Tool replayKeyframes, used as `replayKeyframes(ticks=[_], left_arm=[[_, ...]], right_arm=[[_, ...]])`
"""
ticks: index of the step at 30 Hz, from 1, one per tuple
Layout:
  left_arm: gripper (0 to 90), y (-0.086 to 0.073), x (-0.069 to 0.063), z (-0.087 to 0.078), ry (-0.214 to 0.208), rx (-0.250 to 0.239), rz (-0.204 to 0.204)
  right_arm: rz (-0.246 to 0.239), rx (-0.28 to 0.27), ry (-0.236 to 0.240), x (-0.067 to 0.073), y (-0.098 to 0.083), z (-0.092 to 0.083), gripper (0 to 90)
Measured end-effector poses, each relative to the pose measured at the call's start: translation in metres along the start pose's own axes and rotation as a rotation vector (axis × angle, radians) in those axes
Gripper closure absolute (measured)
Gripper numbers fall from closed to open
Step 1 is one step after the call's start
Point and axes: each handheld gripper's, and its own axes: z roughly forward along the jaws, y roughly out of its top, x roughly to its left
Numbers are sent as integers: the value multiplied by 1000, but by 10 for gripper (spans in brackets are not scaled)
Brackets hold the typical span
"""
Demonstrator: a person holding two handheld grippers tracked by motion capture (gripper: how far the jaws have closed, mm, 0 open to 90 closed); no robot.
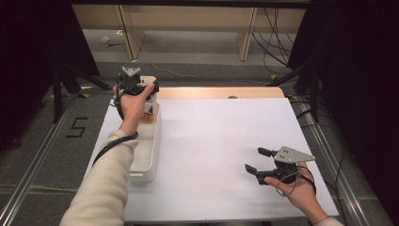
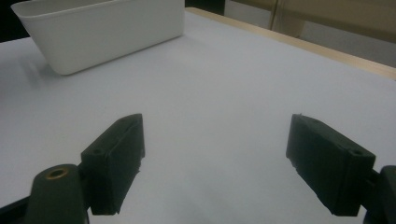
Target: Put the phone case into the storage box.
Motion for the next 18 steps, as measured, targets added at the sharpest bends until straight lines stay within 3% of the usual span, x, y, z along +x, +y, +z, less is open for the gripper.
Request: replayKeyframes(ticks=[18], left_arm=[[103, -4, 1, 5, -6, 19, 2]], right_arm=[[0, 0, -1, 0, 0, 0, 204]])
